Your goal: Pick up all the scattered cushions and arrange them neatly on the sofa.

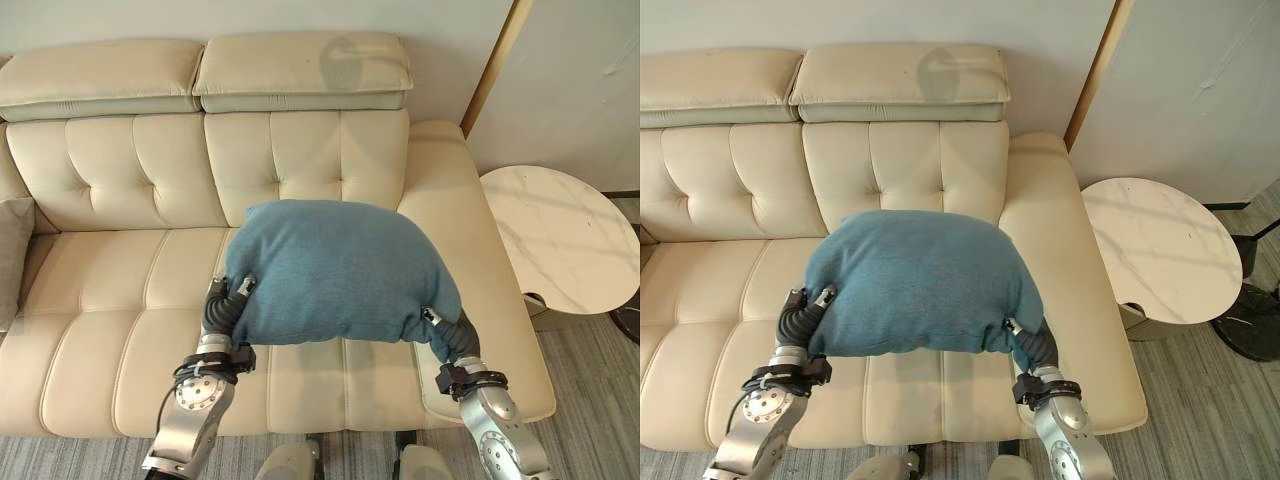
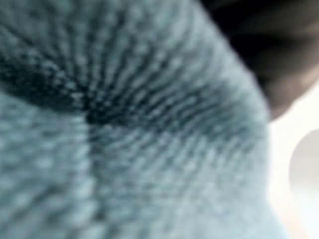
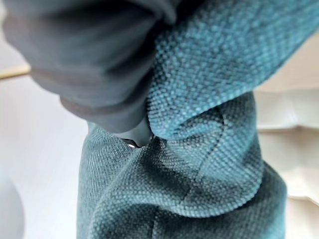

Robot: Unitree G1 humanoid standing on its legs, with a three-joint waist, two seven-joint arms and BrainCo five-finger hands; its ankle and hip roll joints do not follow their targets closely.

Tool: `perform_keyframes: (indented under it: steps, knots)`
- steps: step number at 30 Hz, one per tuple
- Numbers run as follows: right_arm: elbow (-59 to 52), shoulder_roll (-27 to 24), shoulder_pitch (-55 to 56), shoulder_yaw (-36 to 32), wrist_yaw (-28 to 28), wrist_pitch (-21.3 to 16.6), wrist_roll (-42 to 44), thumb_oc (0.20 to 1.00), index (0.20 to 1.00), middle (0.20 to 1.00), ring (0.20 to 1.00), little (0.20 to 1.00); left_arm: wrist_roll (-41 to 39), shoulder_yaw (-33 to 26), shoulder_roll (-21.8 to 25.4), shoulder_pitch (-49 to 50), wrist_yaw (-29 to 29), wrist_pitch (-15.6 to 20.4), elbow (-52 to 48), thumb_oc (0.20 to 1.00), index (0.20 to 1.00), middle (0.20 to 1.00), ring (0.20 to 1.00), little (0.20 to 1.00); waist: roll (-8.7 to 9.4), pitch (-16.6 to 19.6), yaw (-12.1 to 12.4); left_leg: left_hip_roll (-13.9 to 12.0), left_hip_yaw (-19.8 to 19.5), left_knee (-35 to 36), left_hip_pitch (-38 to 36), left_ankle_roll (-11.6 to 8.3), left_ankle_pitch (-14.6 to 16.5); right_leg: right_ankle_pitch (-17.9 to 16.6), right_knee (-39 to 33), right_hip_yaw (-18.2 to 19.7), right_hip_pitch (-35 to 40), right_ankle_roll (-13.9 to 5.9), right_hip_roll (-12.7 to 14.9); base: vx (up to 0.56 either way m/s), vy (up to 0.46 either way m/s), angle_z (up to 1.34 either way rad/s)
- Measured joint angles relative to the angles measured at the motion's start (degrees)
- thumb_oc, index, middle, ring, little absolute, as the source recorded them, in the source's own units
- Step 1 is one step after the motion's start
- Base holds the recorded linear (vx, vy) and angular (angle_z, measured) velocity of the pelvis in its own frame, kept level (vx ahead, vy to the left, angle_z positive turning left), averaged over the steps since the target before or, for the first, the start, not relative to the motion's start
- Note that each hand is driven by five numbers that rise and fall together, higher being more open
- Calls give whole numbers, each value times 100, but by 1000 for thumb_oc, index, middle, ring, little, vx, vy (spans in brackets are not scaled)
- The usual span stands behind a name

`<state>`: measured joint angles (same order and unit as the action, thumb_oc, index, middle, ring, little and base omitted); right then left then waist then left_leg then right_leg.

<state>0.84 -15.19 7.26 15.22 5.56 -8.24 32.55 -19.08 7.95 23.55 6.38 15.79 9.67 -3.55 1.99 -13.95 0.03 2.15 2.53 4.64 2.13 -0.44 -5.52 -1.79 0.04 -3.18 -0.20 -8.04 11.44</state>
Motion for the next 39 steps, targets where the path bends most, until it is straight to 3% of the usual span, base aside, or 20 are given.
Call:
perform_keyframes:
  steps: [3,6,9,10,11,13,15,18,19,20,21,22,23,25,31,34,35,38,39]
  knots:
    - [279,47,-414,117,166,0,-211,200,200,200,200,200,45,-12,17,-103,58,13,267,200,200,200,200,200,92,34,74,-17,55,0,231,48,-23,-116,-111,29,-204,-18,-27,-31,121,-10]
    - [871,-44,-1431,249,500,-2,-518,200,200,200,200,200,162,150,122,-956,367,-17,718,200,200,200,200,200,130,56,64,-95,37,-4,776,92,-277,-368,-328,26,-625,10,-117,-145,56,5]
    - [1548,-30,-2447,346,864,1,-686,200,200,200,200,200,393,567,615,-2158,685,-25,1339,200,200,200,200,200,113,48,97,-175,73,-178,1275,68,-352,-528,-332,75,-1080,55,-196,-168,61,-9]
    - [2036,-47,-3134,475,1210,-14,-748,200,200,200,200,200,631,867,867,-3083,962,-8,1950,200,200,200,200,200,93,32,140,-209,99,-335,1535,70,-381,-564,-244,143,-1332,52,-213,-208,98,-23]
    - [2861,37,-4762,389,1704,4,-789,200,200,200,200,200,819,1387,1287,-5148,1196,-67,2838,200,200,200,200,200,-39,-159,157,-279,123,-501,2100,37,-453,-681,-173,154,-1860,20,-265,-119,60,-15]
    - [3501,-88,-6062,376,2216,-78,-929,200,200,200,200,200,1137,1822,1298,-6690,1603,5,3612,200,200,200,200,200,-142,-401,210,-293,-3,-549,2444,-75,-505,-752,-177,111,-2150,62,-305,-53,48,7]
    - [3471,-249,-6638,365,2664,-327,-1294,200,200,200,200,200,1559,1682,1395,-7233,2041,150,3531,200,200,200,200,200,-221,-630,225,-314,-75,-536,2661,-134,-567,-805,-117,14,-2355,138,-332,-39,53,17]
    - [3972,-336,-7224,594,3084,-503,-1638,200,200,200,200,200,2114,2316,1541,-7967,2404,113,4521,200,200,200,200,200,-224,-776,269,-332,-193,-648,2963,-92,-596,-776,22,-12,-2635,166,-367,-10,42,9]
    - [4342,-412,-7541,768,3153,-516,-1688,677,677,677,677,677,2279,2674,1580,-8386,2415,17,5030,200,200,200,200,200,-215,-818,295,-336,-200,-691,3130,-84,-604,-758,85,-20,-2804,187,-370,8,45,12]
    - [4401,-434,-7616,846,3163,-525,-1705,1000,1000,1000,1000,1000,2300,2711,1598,-8459,2439,-52,5058,319,319,319,319,319,-212,-883,301,-327,-198,-719,3193,-84,-603,-752,90,-23,-2850,184,-358,11,49,7]
    - [4678,-453,-7701,949,3167,-550,-1803,1000,1000,1000,1000,1000,2354,2932,1587,-8603,2499,-96,5250,724,724,724,724,724,-204,-970,329,-311,-210,-721,3205,-84,-603,-727,90,-27,-2854,177,-339,9,28,9]
    - [5249,-493,-7912,1252,3113,-497,-1810,1000,1000,1000,1000,1000,2557,3345,1581,-8898,2486,-166,5760,1000,1000,1000,1000,1000,-206,-1021,338,-301,-232,-723,3248,-84,-603,-712,88,-53,-2878,175,-329,12,16,12]
    - [5559,-541,-7956,1427,3028,-413,-1828,1000,1000,1000,1000,1000,2705,3484,1589,-9017,2455,-254,6019,1000,1000,1000,1000,1000,-202,-1050,341,-292,-247,-722,3301,-85,-603,-694,87,-102,-2917,168,-318,22,-28,17]
    - [6756,-498,-8183,2517,2656,-42,-2035,1000,1000,1000,1000,1000,2688,3973,1275,-9150,2170,-300,7181,1000,1000,1000,1000,1000,-170,-1094,358,-287,-313,-728,3324,-85,-604,-664,76,-171,-2893,166,-317,17,-54,16]
    - [7075,-373,-8175,2412,1973,376,-1776,1000,1000,1000,1000,1000,1982,3649,1038,-8922,1322,-287,7783,1000,1000,1000,1000,1000,-95,-1136,359,-300,-369,-777,3392,-85,-603,-644,78,-229,-2889,172,-343,6,-12,5]
    - [7073,-303,-8056,2153,1793,489,-1609,1000,1000,1000,1000,1000,1298,3007,1027,-8384,756,-343,7887,1000,1000,1000,1000,1000,-85,-1134,313,-301,-359,-830,3319,-85,-601,-648,91,-228,-2801,174,-345,4,31,-2]
    - [7080,-211,-7909,1970,1706,535,-1545,1000,1000,1000,1000,1000,885,2506,993,-7912,432,-364,7809,1000,1000,1000,1000,1000,-68,-1125,307,-301,-339,-827,3215,-82,-588,-648,123,-206,-2732,174,-344,14,63,-10]
    - [7030,-124,-7565,1642,1580,651,-1501,1000,1000,1000,1000,1000,134,2047,927,-6863,-185,-508,7789,1000,1000,1000,1000,1000,-19,-1102,235,-301,-274,-824,3026,-58,-530,-658,180,-135,-2619,172,-335,30,57,-14]
    - [6748,-108,-7189,1253,1528,641,-1470,1000,1000,1000,1000,1000,-128,1676,923,-6298,-319,-488,7499,1000,1000,1000,1000,1000,64,-1071,240,-299,-185,-825,2936,-67,-486,-664,188,-88,-2571,169,-336,45,38,-15]
